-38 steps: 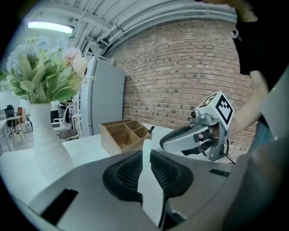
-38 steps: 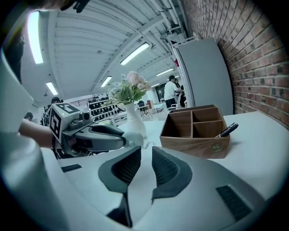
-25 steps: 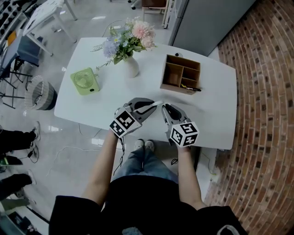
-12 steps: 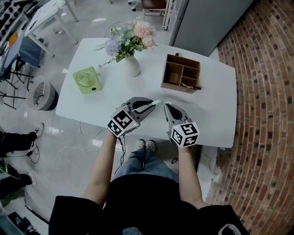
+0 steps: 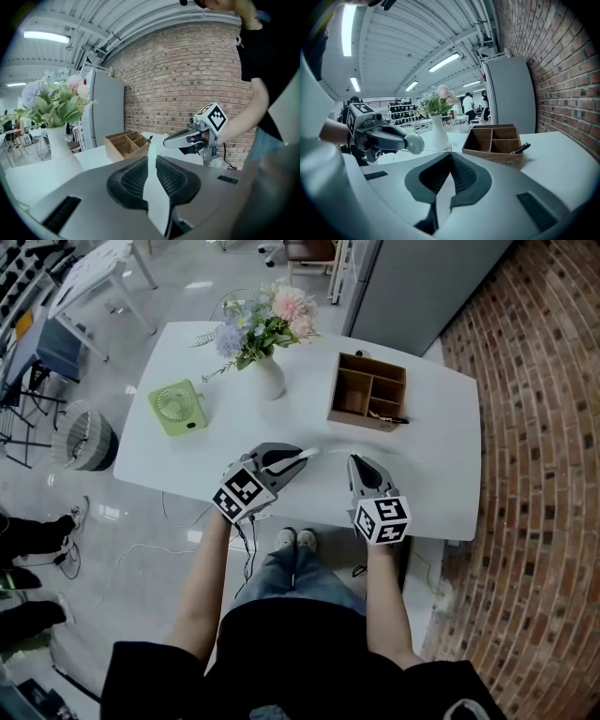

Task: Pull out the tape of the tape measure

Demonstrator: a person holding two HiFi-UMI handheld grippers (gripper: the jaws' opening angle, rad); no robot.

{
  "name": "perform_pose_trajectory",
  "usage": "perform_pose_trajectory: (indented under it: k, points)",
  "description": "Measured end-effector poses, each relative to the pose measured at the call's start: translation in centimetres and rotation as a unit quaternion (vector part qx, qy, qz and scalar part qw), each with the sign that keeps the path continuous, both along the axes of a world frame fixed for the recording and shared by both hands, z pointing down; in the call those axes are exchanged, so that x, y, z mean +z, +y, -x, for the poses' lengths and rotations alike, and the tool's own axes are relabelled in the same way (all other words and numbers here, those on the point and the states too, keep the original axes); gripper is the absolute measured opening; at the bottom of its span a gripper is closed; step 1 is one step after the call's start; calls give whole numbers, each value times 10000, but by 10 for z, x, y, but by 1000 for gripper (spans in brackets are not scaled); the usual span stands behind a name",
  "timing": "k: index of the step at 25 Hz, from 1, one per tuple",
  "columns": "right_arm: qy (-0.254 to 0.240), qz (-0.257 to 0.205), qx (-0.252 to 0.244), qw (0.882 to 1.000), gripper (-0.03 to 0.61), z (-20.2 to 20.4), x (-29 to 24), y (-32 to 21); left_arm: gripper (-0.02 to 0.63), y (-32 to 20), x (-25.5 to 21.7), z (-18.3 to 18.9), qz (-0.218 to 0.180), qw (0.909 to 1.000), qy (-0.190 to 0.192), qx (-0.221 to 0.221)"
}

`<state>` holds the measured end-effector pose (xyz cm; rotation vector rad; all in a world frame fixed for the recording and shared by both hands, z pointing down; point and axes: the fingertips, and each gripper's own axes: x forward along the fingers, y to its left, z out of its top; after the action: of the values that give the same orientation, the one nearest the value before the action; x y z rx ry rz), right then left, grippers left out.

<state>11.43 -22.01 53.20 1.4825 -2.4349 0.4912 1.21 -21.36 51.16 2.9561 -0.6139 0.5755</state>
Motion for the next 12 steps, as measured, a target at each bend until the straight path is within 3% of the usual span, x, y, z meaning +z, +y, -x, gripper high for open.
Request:
perform_pose_trajectory:
  k: [12]
  points:
    - [563,-18,353,9978,3,-30,8,9,69,2,12,5,89,9998,-107,167]
